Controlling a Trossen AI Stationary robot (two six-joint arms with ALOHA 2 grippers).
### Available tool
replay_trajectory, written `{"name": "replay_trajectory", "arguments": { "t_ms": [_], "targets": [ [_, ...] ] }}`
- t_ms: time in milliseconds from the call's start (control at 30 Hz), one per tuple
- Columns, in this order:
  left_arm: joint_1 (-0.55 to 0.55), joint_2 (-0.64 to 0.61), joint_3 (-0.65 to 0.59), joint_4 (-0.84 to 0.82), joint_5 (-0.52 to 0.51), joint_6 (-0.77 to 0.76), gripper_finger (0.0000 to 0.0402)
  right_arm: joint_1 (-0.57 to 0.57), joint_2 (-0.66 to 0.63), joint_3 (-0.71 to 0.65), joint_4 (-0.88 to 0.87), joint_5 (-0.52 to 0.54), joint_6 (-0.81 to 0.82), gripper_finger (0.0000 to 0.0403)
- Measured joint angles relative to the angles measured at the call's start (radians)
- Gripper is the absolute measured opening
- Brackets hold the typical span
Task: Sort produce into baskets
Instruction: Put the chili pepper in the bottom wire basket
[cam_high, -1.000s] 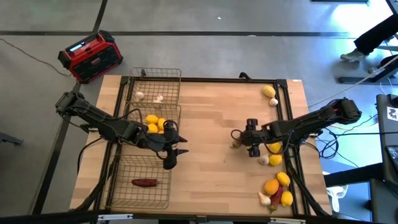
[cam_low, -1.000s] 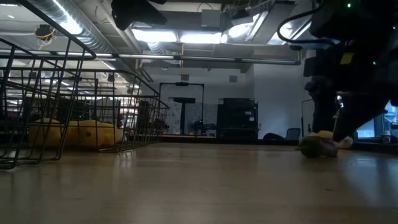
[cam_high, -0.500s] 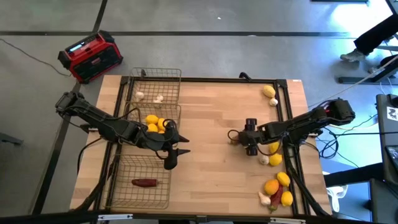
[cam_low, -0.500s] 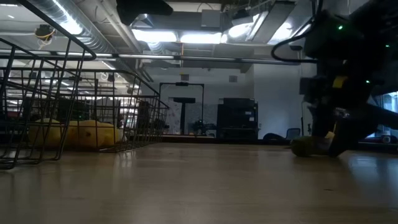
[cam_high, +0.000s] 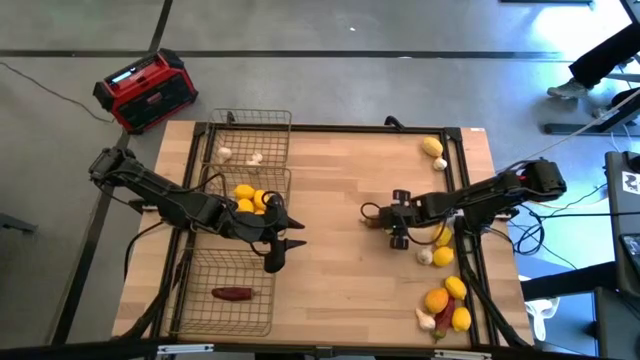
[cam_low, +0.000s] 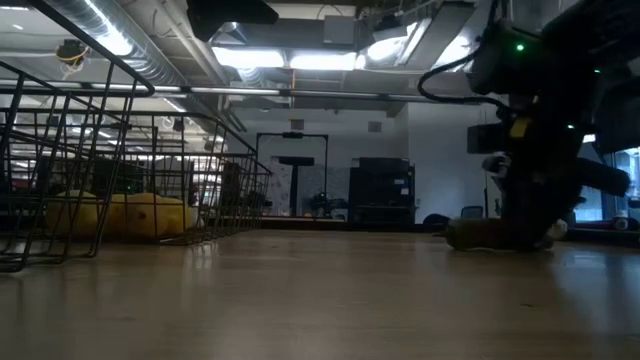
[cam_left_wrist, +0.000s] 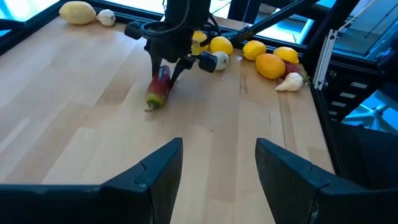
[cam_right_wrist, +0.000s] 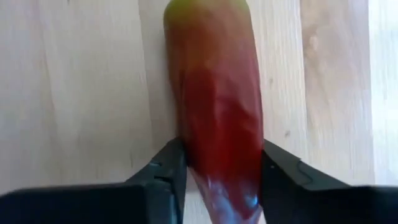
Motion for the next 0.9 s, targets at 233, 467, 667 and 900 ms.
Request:
{"name": "replay_trajectory", "arguments": {
  "t_ms": [233, 467, 667, 900],
  "targets": [
    [0.0, 0.0, 0.0, 0.006, 0.0, -0.004, 0.0198, 0.002, 0.002, 0.091, 0.017, -0.014, 0.004, 0.012],
    [0.0, 0.0, 0.0, 0.008, 0.0, -0.002, 0.0198, 0.002, 0.001, 0.215, -0.004, -0.008, -0.02, 0.0125],
    [0.0, 0.0, 0.0, 0.023, -0.014, 0.022, 0.0198, 0.002, -0.001, 0.291, 0.109, 0.005, -0.06, 0.0125],
    [0.0, 0.0, 0.0, 0.064, -0.117, 0.084, 0.0198, 0.002, -0.001, 0.293, 0.323, -0.004, -0.09, 0.0125]
  ]
}}
